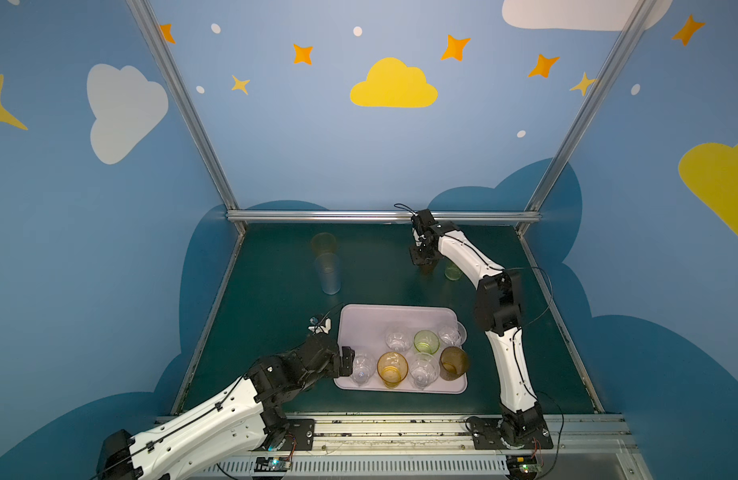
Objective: Place the glasses into the tray
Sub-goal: 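Lower the right gripper and close it on the dark amber glass rim, then lift the dark amber glass with the right gripper and carry it over the tray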
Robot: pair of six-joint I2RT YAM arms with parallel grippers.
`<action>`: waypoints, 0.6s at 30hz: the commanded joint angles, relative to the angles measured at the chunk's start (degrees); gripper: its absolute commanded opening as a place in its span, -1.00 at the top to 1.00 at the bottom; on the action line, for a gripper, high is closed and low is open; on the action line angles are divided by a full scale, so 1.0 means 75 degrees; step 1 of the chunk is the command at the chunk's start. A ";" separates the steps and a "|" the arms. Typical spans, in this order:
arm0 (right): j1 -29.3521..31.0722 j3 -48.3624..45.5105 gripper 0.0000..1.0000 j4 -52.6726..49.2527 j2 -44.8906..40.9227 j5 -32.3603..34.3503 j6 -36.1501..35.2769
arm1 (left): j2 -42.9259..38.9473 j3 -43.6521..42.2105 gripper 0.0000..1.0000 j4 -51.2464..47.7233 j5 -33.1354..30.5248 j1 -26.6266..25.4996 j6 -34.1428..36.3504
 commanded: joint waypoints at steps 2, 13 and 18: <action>0.0025 0.0110 0.53 -0.0181 0.0187 0.0070 -0.0058 | 0.0084 0.0155 -1.00 0.0015 0.0008 0.0032 0.0045; 0.0084 0.0131 1.00 -0.0146 0.0134 -0.0094 -0.0134 | 0.0078 0.0155 -1.00 0.0015 0.0008 0.0056 0.0040; 0.0125 0.0114 1.00 -0.0185 -0.0001 -0.0322 -0.0076 | 0.0087 0.0155 -1.00 0.0050 0.0020 0.0068 0.0037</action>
